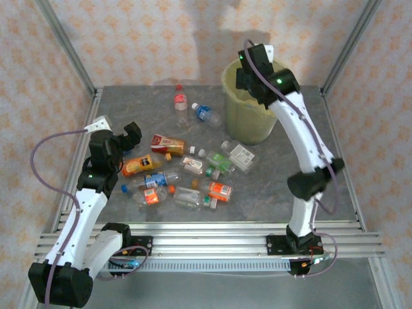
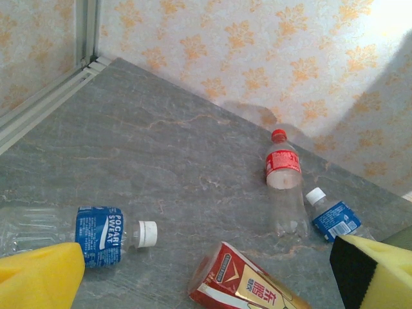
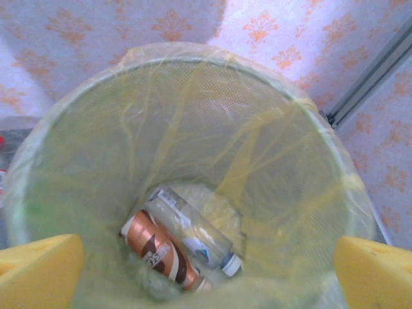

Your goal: Put the plastic bottles in the bin

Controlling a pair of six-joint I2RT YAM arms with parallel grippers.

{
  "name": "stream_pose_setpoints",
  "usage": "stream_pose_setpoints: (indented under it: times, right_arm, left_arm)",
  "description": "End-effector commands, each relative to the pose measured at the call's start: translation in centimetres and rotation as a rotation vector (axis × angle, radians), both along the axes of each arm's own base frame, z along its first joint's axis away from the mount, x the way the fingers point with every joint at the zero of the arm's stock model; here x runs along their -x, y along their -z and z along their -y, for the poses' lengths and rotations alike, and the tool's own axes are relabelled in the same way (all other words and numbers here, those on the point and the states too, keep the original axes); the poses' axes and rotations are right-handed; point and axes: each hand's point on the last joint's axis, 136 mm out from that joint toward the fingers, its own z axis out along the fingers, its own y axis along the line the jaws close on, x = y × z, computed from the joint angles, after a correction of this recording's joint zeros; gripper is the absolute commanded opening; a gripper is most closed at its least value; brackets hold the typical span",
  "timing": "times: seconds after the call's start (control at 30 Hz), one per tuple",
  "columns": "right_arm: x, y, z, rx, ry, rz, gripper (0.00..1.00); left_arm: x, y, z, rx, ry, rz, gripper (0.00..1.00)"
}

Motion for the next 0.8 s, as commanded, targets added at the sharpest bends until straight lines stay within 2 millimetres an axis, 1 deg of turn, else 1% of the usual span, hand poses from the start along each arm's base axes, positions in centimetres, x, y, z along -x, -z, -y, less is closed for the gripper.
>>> stream_pose_setpoints:
  times: [0.0,0.13,0.23,0.33,0.37,0.4,0.5,0.63,0.77]
  right_arm:
    - [2.9,-1.0,2.2,-0.034,0.058,0.056,0.99]
    - [6.8,-0.4,3.7,-0.118,0.055,0.083,0.99]
    - [9.4,0.9,5.0,-0.153,0.064,0.084,0.99]
    - [11.7,2.7,6.2,-0.181,0.086,0.072,0.99]
    - [12.2,3.9,6.4,-0.188,0.094,0.057,0.99]
    - [13.1,4.5,6.8,-0.21,0.102,0.063,0.99]
    - [14.3,7.7,7.2,-0.249,0.127,0.036,0.99]
    - [15.1,12.1,7.3,-0.267,0.151,-0.032,0.99]
    - [15.8,15.2,7.8,-0.25,0.191,-0.086,0.99]
  left_arm:
    - [0.3,-1.2,-0.4,0.003,-0.018,0.02,1.0]
    - [0.7,-1.1,-0.2,0.016,-0.008,0.012,1.0]
    - [1.1,-0.5,0.0,0.047,-0.005,-0.021,1.0]
    - [2.0,0.5,0.4,0.094,-0.002,-0.068,1.0]
    - [2.3,1.0,0.6,0.118,0.002,-0.085,1.0]
    - [2.7,1.5,0.9,0.146,0.004,-0.102,1.0]
    - [3.9,3.3,1.6,0.225,0.009,-0.162,1.0]
    - [5.9,5.5,2.2,0.281,-0.003,-0.26,1.0]
    - [8.4,7.1,2.1,0.311,-0.042,-0.337,1.0]
